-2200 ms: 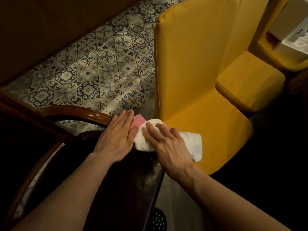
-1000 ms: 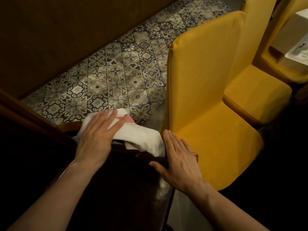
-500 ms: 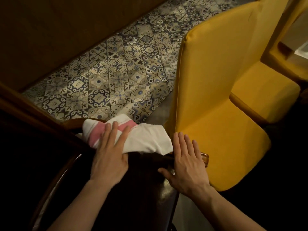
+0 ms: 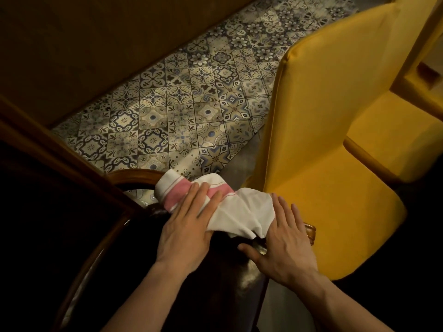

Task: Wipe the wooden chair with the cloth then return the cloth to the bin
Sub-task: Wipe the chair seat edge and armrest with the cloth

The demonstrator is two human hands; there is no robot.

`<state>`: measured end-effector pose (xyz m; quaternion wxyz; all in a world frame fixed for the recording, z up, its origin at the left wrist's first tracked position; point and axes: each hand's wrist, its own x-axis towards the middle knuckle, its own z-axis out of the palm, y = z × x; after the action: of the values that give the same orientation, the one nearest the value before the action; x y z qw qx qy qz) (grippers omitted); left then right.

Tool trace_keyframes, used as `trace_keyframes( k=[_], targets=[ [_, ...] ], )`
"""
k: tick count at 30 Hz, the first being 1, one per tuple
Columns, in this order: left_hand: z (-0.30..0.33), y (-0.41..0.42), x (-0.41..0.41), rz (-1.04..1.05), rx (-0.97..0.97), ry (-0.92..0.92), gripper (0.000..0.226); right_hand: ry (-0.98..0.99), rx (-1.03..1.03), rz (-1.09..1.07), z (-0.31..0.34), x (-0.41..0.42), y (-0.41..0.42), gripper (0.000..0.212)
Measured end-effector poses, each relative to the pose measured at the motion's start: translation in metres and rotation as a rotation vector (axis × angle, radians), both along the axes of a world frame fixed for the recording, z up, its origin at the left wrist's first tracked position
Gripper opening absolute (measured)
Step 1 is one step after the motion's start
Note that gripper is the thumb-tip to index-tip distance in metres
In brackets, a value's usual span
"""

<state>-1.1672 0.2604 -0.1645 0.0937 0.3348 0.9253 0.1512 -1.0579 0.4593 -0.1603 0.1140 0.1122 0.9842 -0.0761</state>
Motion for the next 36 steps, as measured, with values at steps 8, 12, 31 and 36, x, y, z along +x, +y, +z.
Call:
trace_keyframes(
  k=[8,12,31,36],
  targets=[
    [-0.007,-0.014,-0.014,-0.042,0.012,0.008,0.096,0.026,-0.014,-0.014,0.002,-0.001,-0.002,0.114],
    [-0.005,-0.018,-0.021,-0.053,0.0,-0.017,0.087,-0.02,0.019,0.004,0.0,-0.001,0.001,0.117],
    [0.011,-0.063,-0.082,0.294,-0.086,-0.032,0.062,-0.004,-0.007,-0.02,0.002,-0.002,0.001,0.127],
    [0.022,-0.059,-0.079,0.277,-0.153,-0.053,0.063,0.031,-0.051,-0.042,0.002,-0.001,0.0,0.124]
  ],
)
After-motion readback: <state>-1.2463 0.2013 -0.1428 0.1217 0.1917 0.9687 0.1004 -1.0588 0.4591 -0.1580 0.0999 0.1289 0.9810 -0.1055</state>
